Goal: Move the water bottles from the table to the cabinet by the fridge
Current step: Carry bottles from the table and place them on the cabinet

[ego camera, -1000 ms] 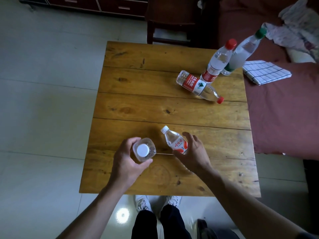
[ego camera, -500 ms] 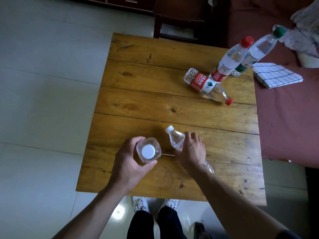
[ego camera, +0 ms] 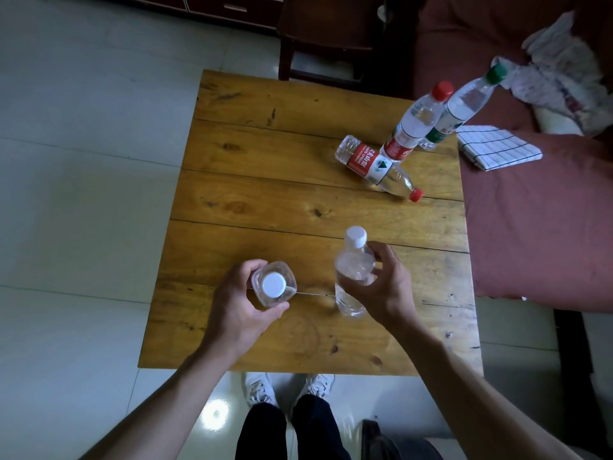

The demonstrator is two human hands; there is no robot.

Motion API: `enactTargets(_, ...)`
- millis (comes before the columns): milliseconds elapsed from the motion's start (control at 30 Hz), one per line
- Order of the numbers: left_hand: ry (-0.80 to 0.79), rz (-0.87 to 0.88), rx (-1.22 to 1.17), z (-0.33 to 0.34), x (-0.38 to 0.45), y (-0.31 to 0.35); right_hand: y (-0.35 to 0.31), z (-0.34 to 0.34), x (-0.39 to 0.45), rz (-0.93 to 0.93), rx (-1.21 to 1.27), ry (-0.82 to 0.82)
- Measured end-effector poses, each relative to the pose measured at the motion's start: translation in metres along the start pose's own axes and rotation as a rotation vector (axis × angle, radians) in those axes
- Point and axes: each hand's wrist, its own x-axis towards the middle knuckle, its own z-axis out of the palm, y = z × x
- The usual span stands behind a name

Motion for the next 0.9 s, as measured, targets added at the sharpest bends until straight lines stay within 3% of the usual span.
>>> enactTargets(267, 0.011, -0.025, -0.007, 0.003, 0.0, -0.001, 0.002, -0.015, -0.022, -0.075, 0.049, -0.037)
enactTargets(900, 0.123, -0.042, -0.041, 0.016, 0.006, -0.003, 0.001, -0.007, -0.02, 0.075, 0.155, 0.017)
